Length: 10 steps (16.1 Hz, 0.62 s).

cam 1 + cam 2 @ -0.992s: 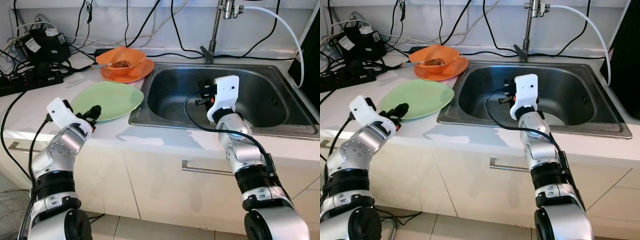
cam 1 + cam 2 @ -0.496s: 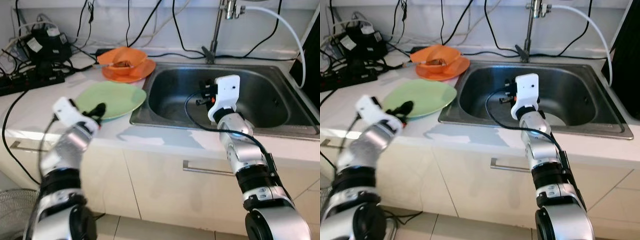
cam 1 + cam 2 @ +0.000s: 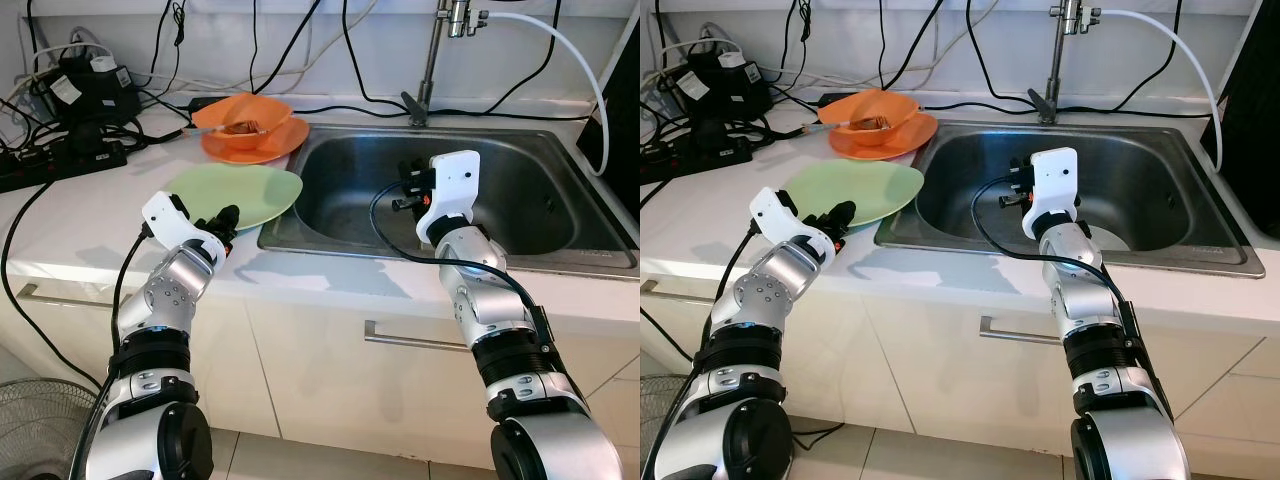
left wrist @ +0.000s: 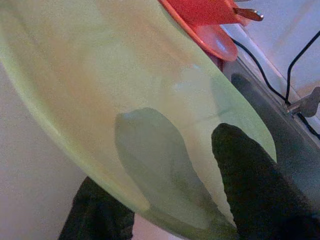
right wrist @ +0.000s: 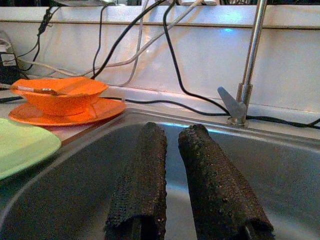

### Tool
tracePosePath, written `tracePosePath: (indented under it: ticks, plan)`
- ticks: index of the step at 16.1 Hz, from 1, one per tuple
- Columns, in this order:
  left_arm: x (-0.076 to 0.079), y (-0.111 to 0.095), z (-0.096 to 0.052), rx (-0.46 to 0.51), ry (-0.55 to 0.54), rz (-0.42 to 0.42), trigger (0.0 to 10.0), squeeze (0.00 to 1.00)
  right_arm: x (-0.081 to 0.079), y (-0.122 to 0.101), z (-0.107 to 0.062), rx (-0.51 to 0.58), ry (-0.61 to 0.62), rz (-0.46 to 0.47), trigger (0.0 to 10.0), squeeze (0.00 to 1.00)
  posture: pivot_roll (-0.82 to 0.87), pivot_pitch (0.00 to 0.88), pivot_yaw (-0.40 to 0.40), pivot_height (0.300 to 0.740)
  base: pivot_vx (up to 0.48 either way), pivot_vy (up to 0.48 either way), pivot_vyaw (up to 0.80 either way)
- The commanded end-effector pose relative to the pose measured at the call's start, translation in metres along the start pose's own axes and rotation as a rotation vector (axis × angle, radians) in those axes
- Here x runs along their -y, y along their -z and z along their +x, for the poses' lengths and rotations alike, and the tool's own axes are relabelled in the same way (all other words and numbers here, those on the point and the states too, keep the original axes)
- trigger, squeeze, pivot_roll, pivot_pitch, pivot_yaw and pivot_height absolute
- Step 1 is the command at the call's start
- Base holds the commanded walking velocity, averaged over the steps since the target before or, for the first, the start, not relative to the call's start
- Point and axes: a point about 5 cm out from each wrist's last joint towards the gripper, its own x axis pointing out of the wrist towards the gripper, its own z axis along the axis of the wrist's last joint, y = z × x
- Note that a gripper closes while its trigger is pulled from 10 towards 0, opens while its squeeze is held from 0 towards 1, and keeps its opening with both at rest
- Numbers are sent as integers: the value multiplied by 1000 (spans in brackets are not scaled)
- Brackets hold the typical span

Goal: Kitchen organization

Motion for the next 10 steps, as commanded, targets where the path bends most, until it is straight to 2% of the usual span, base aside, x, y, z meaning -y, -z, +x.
tracePosePath:
  ticks: [1,4,8,9,10]
  plan:
    - [1,5,1,-28,3,17,0,0,-2,-4,1,9,-12,-14,10000,0,-2,0,65,740,0,0,0]
    - [0,5,-2,-23,-4,23,0,0,-3,-4,1,10,-14,-13,10000,0,6,0,65,740,0,0,0]
    - [6,10,-9,-9,-47,17,0,0,-4,-4,1,5,-22,-16,10000,0,12,0,67,740,0,0,0]
    - [6,11,-10,-9,-55,21,627,0,-4,-3,1,3,-23,-17,10000,0,12,0,68,740,0,0,0]
    - [8,13,-15,6,-90,26,10000,0,-5,-2,1,-2,-28,-19,10000,0,15,0,67,740,0,0,0]
